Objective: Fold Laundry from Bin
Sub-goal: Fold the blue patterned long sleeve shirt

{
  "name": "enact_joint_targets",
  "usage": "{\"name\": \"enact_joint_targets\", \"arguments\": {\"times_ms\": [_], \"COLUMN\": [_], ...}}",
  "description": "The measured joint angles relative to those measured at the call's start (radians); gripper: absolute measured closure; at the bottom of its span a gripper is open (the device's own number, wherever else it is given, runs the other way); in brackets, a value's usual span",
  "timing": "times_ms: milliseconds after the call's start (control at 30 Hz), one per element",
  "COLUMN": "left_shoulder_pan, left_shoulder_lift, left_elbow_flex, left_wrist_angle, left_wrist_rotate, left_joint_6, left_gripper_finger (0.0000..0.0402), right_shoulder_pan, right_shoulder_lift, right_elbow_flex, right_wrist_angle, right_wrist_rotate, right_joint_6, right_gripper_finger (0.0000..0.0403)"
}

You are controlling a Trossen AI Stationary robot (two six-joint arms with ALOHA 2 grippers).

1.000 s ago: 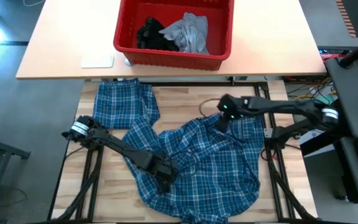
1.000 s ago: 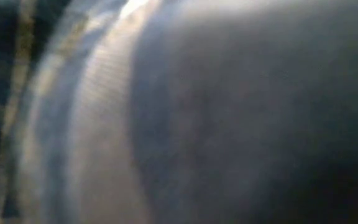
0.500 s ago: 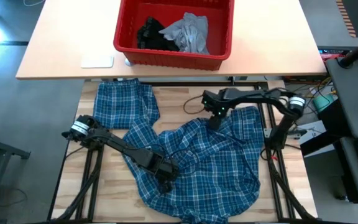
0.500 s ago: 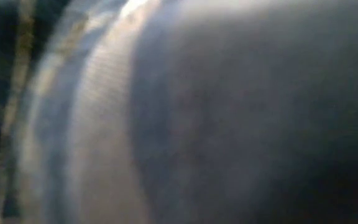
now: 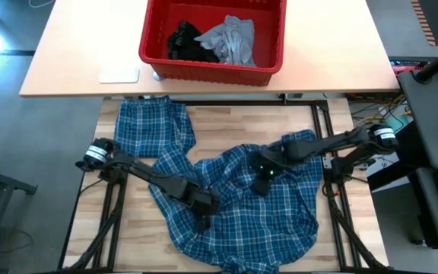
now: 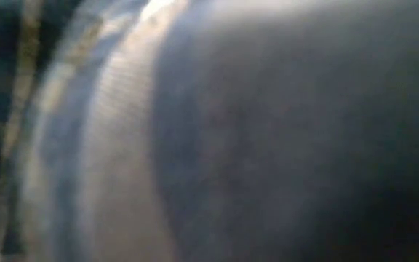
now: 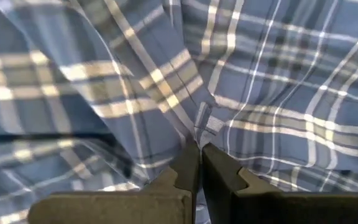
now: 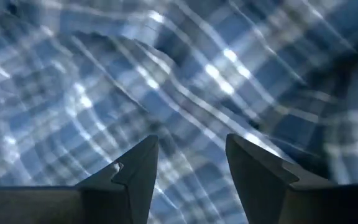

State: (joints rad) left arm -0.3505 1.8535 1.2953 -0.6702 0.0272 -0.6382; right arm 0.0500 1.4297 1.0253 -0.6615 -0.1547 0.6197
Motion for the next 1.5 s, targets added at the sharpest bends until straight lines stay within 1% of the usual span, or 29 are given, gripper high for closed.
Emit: {"name": "enact_joint_targets", "arguments": {"times_ms": [33, 67, 200, 233, 300, 367, 467, 567, 633, 733, 800, 867, 900, 933, 1000, 1033, 1067, 1167, 1200, 1233, 1300, 1333, 1400, 1433, 1500], "left_shoulder_pan": [0.006, 0.012, 0.033, 0.037, 0.047, 0.055, 0.06, 0.06, 0.06, 0.059, 0.061, 0.068, 0.071, 0.072, 0.073, 0.073, 0.072, 0.072, 0.072, 0.072, 0.073, 0.075, 0.076, 0.079, 0.083], "left_shoulder_lift": [-0.009, -0.02, -0.065, -0.073, -0.087, -0.102, -0.111, -0.111, -0.112, -0.112, -0.112, -0.112, -0.112, -0.112, -0.112, -0.112, -0.112, -0.112, -0.112, -0.112, -0.111, -0.111, -0.111, -0.111, -0.111], "left_elbow_flex": [0.0, 0.0, 0.0, 0.0, 0.0, 0.0, 0.0, 0.0, 0.0, 0.0, 0.0, 0.0, 0.0, 0.0, 0.0, 0.0, 0.0, 0.0, 0.0, 0.0, 0.0, 0.0, 0.0, 0.0, 0.0], "left_wrist_angle": [0.0, -0.001, 0.001, 0.002, 0.013, 0.045, 0.129, 0.187, 0.196, 0.188, 0.187, 0.174, 0.169, 0.16, 0.139, 0.132, 0.123, 0.12, 0.12, 0.119, 0.118, 0.116, 0.116, 0.115, 0.114], "left_wrist_rotate": [-0.003, -0.006, -0.006, -0.007, -0.007, -0.008, -0.007, 0.012, 0.018, 0.021, 0.02, 0.02, 0.019, 0.019, 0.016, 0.017, 0.017, 0.017, 0.017, 0.017, 0.017, 0.017, 0.017, 0.017, 0.018], "left_joint_6": [0.01, 0.016, 0.049, 0.057, 0.063, 0.063, 0.056, 0.049, 0.041, 0.041, 0.054, 0.057, 0.056, 0.054, 0.053, 0.051, 0.05, 0.05, 0.05, 0.05, 0.055, 0.06, 0.073, 0.077, 0.079], "left_gripper_finger": [0.0402, 0.0402, 0.0402, 0.0402, 0.0402, 0.0402, 0.0402, 0.0402, 0.0402, 0.0402, 0.0402, 0.0402, 0.0402, 0.0402, 0.0402, 0.0402, 0.0402, 0.0402, 0.0402, 0.0402, 0.0402, 0.0402, 0.0402, 0.0402, 0.0402], "right_shoulder_pan": [0.009, 0.012, 0.002, -0.01, -0.058, -0.131, -0.251, -0.33, -0.337, -0.301, -0.249, -0.192, -0.167, -0.145, -0.127, -0.13, -0.139, -0.179, -0.192, -0.202, -0.207, -0.196, -0.154, -0.13, -0.085], "right_shoulder_lift": [-0.007, -0.021, -0.149, -0.186, -0.249, -0.296, -0.348, -0.352, -0.333, -0.28, -0.243, -0.233, -0.238, -0.249, -0.289, -0.305, -0.319, -0.334, -0.325, -0.308, -0.264, -0.234, -0.166, -0.131, -0.064], "right_elbow_flex": [-0.005, -0.006, -0.005, -0.011, -0.038, -0.082, -0.169, -0.264, -0.319, -0.373, -0.382, -0.365, -0.342, -0.315, -0.27, -0.252, -0.238, -0.229, -0.235, -0.243, -0.264, -0.272, -0.278, -0.278, -0.273], "right_wrist_angle": [0.021, 0.023, -0.052, -0.078, -0.171, -0.253, -0.279, -0.243, -0.184, 0.005, 0.195, 0.414, 0.491, 0.529, 0.481, 0.421, 0.347, 0.072, 0.012, -0.028, -0.047, -0.034, 0.053, 0.117, 0.282], "right_wrist_rotate": [0.019, 0.06, 0.325, 0.376, 0.426, 0.466, 0.498, 0.492, 0.441, 0.249, 0.078, -0.088, -0.131, -0.142, -0.102, -0.04, 0.045, 0.329, 0.391, 0.419, 0.381, 0.339, 0.241, 0.183, 0.008], "right_joint_6": [0.019, 0.034, 0.086, 0.092, 0.111, 0.118, 0.103, 0.103, 0.124, 0.171, 0.205, 0.219, 0.219, 0.207, 0.163, 0.137, 0.116, 0.102, 0.114, 0.124, 0.144, 0.154, 0.175, 0.184, 0.191], "right_gripper_finger": [0.0218, 0.0218, 0.0218, 0.0218, 0.0218, 0.0218, 0.0218, 0.0218, 0.0218, 0.0218, 0.0218, 0.0218, 0.0218, 0.0218, 0.0218, 0.0218, 0.0218, 0.0218, 0.0219, 0.022, 0.0224, 0.0227, 0.0232, 0.0235, 0.024]}}
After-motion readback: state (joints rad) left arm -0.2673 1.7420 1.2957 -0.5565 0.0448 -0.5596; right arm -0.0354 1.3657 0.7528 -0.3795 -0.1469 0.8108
